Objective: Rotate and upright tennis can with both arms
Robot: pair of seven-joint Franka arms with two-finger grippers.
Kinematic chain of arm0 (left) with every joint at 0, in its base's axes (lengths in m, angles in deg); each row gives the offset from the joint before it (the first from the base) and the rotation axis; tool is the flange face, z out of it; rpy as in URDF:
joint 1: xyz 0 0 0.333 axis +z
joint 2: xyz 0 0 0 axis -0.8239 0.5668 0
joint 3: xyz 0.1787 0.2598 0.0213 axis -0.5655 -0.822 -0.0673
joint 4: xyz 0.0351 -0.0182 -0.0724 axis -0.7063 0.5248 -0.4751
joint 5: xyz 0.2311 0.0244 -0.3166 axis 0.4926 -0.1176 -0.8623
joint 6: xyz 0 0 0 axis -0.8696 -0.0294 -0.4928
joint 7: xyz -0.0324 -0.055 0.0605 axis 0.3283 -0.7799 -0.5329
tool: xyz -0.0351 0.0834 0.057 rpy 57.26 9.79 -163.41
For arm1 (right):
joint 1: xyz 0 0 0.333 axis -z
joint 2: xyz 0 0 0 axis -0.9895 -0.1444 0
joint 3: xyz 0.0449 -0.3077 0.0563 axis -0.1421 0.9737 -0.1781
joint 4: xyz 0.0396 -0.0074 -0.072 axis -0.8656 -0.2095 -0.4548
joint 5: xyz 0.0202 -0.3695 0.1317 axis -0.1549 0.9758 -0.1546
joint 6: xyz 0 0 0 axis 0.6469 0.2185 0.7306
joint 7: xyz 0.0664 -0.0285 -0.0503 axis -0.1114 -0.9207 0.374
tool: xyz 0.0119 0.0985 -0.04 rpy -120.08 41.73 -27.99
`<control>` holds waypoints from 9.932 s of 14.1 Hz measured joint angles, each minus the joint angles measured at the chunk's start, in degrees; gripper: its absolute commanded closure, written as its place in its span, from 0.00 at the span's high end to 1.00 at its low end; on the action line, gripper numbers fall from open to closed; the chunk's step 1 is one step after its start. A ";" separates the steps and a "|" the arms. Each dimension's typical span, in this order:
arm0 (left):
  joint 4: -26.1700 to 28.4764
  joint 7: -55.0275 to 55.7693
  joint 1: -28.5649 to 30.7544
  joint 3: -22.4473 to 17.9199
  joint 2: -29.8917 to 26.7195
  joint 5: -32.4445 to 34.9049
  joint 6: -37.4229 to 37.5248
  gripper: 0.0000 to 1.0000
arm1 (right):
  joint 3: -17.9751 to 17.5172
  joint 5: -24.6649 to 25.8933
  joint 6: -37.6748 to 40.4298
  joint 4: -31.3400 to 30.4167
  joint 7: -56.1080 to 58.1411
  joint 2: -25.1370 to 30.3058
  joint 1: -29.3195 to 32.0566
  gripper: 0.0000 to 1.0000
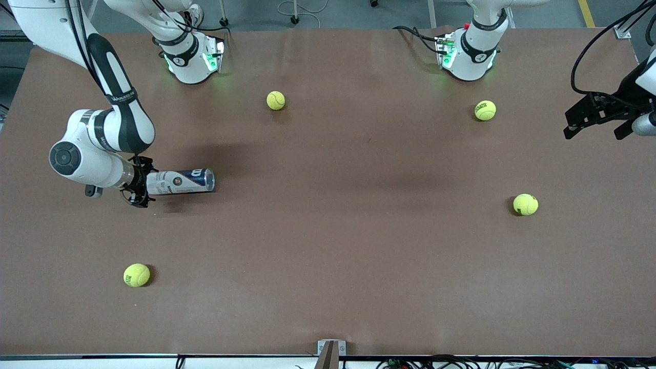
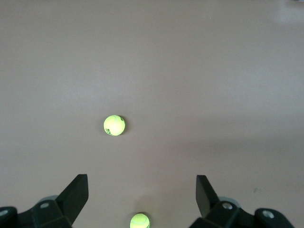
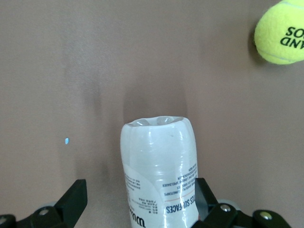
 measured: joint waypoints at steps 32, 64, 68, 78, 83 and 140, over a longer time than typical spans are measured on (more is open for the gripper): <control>0.06 0.00 0.00 0.07 0.00 0.00 0.04 1.00 | -0.28 -0.04 -8.07 -5.41 -2.46 -1.97 -3.44 0.66; 0.11 0.00 0.00 0.11 0.00 0.00 0.04 1.00 | -1.71 -5.31 8.01 47.95 -48.01 -27.31 -46.44 0.70; 0.12 0.00 0.00 0.11 0.00 0.00 0.04 1.00 | -1.59 -4.93 9.58 56.43 -50.69 -32.75 -48.24 0.70; 0.12 0.00 0.00 0.12 0.00 0.00 0.05 1.00 | -1.47 -0.89 7.95 59.12 -51.22 -37.70 -50.59 0.72; 0.12 0.00 0.00 0.12 0.00 0.00 0.09 1.00 | -1.47 1.03 6.57 59.42 -49.60 -38.85 -51.13 0.77; 33.09 -30.71 -4.15 2.19 25.41 -71.73 -27.01 0.98 | -1.53 1.77 36.09 34.70 81.67 5.43 -1.45 1.00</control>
